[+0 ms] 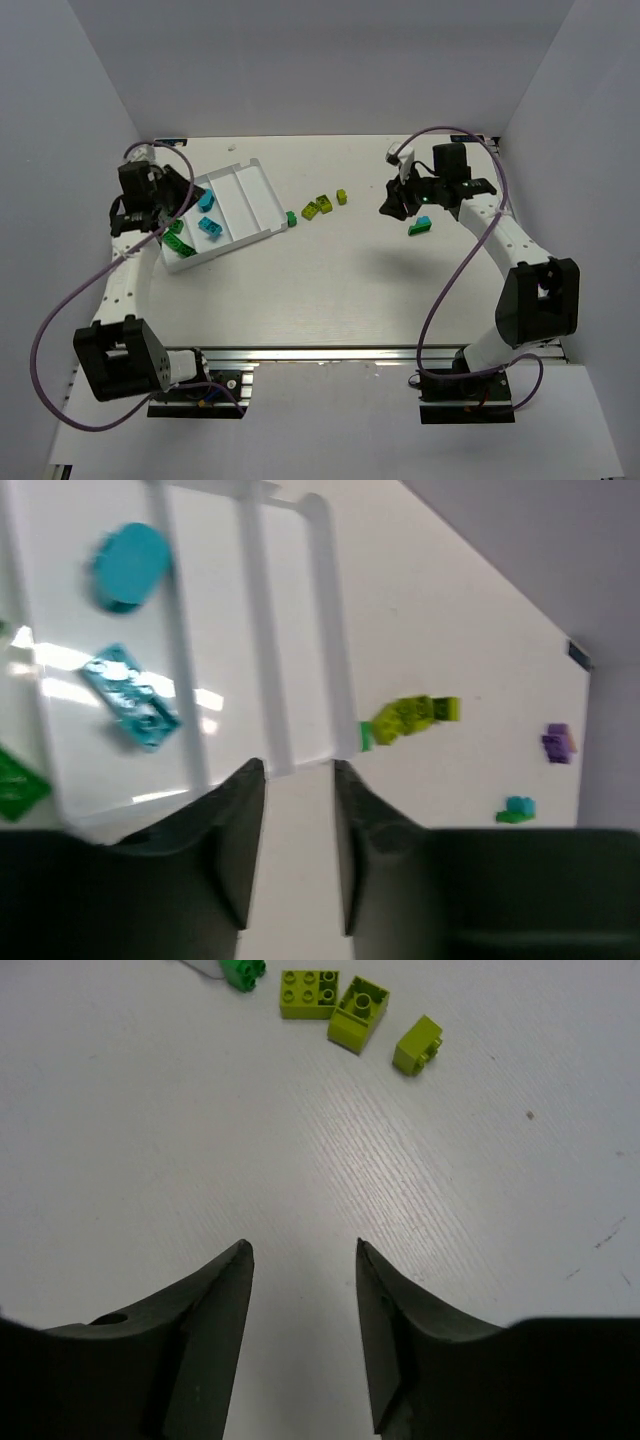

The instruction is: Sort the legos into containers by color

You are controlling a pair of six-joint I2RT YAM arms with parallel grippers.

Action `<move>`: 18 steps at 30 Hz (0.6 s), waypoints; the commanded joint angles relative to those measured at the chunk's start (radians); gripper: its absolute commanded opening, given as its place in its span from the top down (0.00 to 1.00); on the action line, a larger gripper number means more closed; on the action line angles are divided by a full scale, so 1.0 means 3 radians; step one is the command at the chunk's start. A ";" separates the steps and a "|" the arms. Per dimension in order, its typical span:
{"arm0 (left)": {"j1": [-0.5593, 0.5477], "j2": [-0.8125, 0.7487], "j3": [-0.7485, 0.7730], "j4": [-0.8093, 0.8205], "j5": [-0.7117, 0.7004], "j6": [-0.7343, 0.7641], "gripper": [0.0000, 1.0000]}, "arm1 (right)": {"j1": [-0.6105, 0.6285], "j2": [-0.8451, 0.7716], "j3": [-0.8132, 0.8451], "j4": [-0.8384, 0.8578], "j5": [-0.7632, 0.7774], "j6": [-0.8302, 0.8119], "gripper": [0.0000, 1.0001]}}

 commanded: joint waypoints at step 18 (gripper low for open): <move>-0.1251 -0.0832 -0.1247 0.0965 0.0155 -0.0548 0.22 | -0.0592 0.0376 0.0578 -0.0625 0.0204 0.0158 0.28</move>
